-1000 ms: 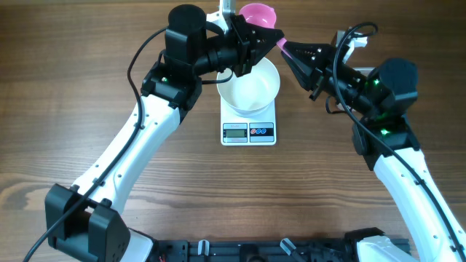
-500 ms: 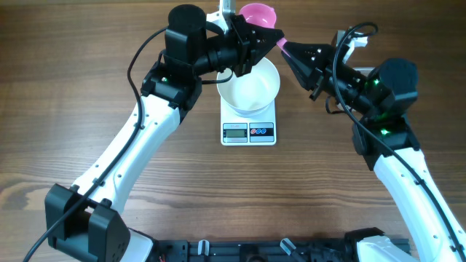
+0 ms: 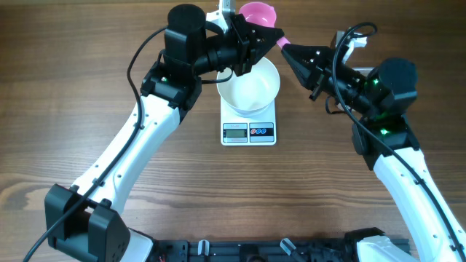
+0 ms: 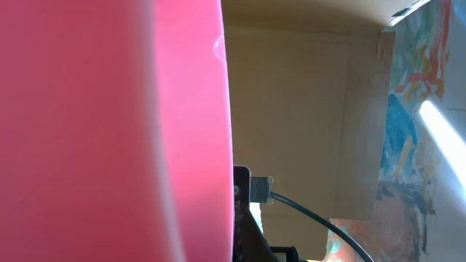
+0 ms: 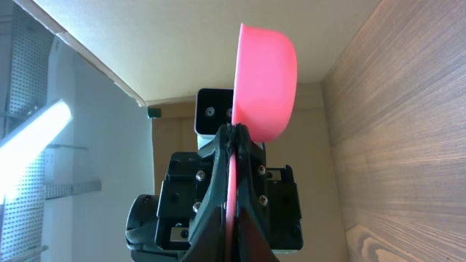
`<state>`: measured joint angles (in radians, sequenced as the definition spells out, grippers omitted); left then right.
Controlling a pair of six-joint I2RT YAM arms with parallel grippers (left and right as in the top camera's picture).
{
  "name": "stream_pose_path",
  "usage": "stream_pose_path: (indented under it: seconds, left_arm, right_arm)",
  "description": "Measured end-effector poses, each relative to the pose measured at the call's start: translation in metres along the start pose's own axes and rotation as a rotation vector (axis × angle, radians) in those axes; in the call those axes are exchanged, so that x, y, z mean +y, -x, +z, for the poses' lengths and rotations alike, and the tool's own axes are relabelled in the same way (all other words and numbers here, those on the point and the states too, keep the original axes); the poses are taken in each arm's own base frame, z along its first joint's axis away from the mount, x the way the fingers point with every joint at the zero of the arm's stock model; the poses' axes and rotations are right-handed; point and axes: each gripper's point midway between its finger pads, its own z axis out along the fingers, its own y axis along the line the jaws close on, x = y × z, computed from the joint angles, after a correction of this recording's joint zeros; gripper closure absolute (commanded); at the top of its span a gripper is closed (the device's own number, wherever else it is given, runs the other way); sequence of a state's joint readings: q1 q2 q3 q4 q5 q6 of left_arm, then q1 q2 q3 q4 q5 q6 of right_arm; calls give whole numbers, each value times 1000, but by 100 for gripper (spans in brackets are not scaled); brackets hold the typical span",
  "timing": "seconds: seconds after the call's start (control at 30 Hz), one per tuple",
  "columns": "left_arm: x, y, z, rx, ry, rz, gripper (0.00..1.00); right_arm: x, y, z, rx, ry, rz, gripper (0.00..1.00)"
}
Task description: Scoop item into bowl and weigh 150g on scale
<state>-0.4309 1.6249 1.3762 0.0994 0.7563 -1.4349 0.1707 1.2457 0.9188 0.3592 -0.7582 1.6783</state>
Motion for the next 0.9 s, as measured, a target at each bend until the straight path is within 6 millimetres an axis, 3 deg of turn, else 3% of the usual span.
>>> stream_pose_path:
  seconds: [0.07,0.13,0.2,0.43,0.6,0.73,0.9]
  left_arm:
    - [0,0,0,0,0,0,85]
    - [0,-1,0,3,0,-3,58]
    - [0,-2,0,12,3,-3,41]
    - [1,-3,0,15,4,54,7]
    - [1,6,-5,-5,4,138,5]
    - [3,21,-15,-40,9,183,5]
    - [23,33,-24,-61,84,181,1]
  right_arm:
    - [0,0,0,0,0,-1,96]
    - [0,0,0,0,1,-5,96]
    - [1,0,0,0,4,-11,95]
    - [3,1,0,-5,12,-111,95]
    - [-12,12,-3,-47,-47,-140,95]
    - [-12,30,-13,-98,-56,-182,95]
    - [-30,51,-27,-164,-180,-185,95]
